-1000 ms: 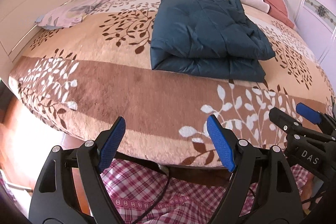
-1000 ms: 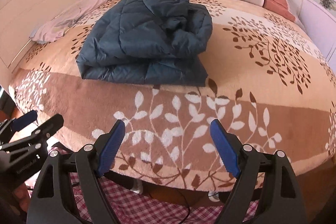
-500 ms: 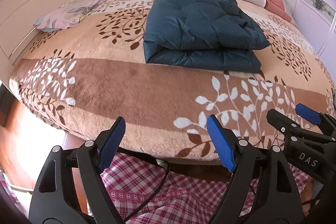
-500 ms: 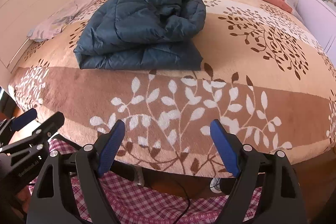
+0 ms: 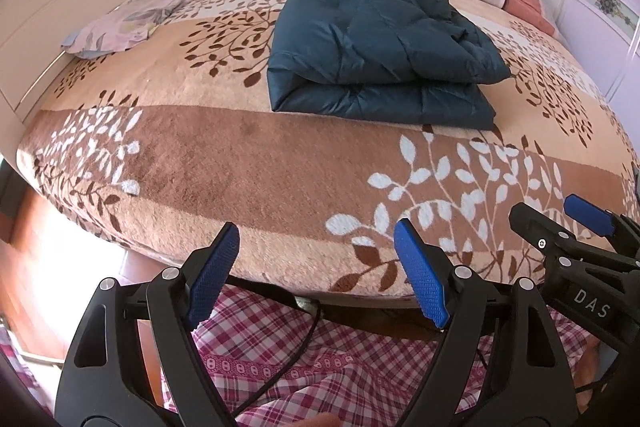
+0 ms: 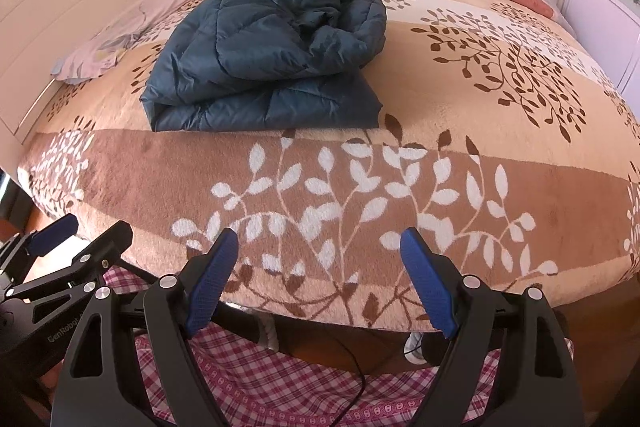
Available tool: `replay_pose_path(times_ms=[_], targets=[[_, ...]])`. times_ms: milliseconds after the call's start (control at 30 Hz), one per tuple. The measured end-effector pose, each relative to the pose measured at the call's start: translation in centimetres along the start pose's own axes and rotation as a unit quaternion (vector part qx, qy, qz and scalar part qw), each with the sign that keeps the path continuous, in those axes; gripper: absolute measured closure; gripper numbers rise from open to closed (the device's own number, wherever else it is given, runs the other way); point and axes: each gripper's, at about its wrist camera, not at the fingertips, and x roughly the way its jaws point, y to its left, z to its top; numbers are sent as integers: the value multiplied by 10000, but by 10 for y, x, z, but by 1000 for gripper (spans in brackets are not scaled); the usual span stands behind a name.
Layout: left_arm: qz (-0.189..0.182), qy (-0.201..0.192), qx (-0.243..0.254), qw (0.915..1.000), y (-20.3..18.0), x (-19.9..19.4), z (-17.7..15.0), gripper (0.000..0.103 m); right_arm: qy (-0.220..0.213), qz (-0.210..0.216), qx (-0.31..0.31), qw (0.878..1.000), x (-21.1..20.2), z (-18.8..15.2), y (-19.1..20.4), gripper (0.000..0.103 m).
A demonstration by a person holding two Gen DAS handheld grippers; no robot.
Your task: Fold large clothes
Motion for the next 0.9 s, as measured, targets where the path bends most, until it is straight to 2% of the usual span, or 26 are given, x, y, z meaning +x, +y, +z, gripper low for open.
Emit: replay_pose_path(times_ms=[900], targets=[[-36,21,2,10000,0,-1,0,25,-16,-14,-63,10000,0,0,4,22]])
